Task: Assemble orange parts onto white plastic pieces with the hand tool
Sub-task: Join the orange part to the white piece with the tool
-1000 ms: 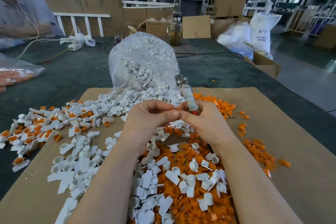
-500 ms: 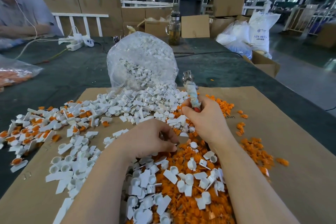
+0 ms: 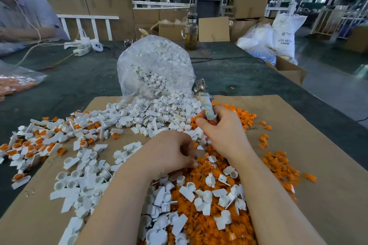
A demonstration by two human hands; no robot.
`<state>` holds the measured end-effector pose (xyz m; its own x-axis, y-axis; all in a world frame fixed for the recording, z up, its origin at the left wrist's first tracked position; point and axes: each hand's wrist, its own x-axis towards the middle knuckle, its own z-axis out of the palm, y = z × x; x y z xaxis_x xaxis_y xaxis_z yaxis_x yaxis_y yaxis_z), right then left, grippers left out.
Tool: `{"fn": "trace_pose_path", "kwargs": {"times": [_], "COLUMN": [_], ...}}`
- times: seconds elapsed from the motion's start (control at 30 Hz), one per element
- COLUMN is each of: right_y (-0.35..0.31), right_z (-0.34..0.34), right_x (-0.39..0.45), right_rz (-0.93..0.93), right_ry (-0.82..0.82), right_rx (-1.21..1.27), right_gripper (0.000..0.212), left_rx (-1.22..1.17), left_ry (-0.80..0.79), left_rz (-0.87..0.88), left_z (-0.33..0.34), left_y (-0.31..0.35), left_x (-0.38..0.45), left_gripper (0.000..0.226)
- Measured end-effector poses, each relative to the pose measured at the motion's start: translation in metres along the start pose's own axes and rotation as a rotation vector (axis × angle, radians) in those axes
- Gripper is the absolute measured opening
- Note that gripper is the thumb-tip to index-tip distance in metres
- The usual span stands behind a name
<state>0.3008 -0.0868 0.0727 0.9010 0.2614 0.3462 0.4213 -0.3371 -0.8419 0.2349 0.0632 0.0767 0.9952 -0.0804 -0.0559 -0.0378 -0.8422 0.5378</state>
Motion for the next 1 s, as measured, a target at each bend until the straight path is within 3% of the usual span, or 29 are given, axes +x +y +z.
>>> {"fn": "trace_pose_path", "kwargs": {"times": [0.2, 0.33, 0.47, 0.57, 0.63, 0.8, 1.0], "right_y": [0.000, 0.001, 0.000, -0.001, -0.002, -0.005, -0.006], "right_z": [0.001, 0.001, 0.001, 0.001, 0.002, 0.002, 0.003], "right_x": [0.000, 0.000, 0.000, -0.001, -0.001, -0.004, -0.004], "right_rz": [-0.023, -0.011, -0.013, -0.013, -0.014, -0.028, -0.068], "right_ry": [0.011, 0.018, 0.034, 0.044, 0.051, 0.064, 0.110], "right_rx": [-0.054, -0.064, -0.076, -0.086, -0.083, -0.085, -0.167], "right_gripper": [0.018, 0.009, 0.009, 0.008, 0.010, 0.017, 0.015], "left_rx": [-0.006, -0.095, -0.590, -0.980, -1.089, -1.142, -1.039], "left_ry": [0.012, 0.204, 0.490, 0.558, 0.564, 0.586, 0.595], "left_rz": [-0.063, -0.172, -0.246, -0.268, -0.255, -0.235, -0.204], "left_z": [0.003, 0.003, -0.004, -0.008, -0.007, -0.006, -0.005], "left_y": [0.005, 0.006, 0.008, 0.013, 0.016, 0.020, 0.022], "left_x": [0.002, 0.004, 0.004, 0.003, 0.002, 0.001, -0.001], "left_gripper": [0.027, 0.021, 0.011, 0.011, 0.013, 0.012, 0.013]}}
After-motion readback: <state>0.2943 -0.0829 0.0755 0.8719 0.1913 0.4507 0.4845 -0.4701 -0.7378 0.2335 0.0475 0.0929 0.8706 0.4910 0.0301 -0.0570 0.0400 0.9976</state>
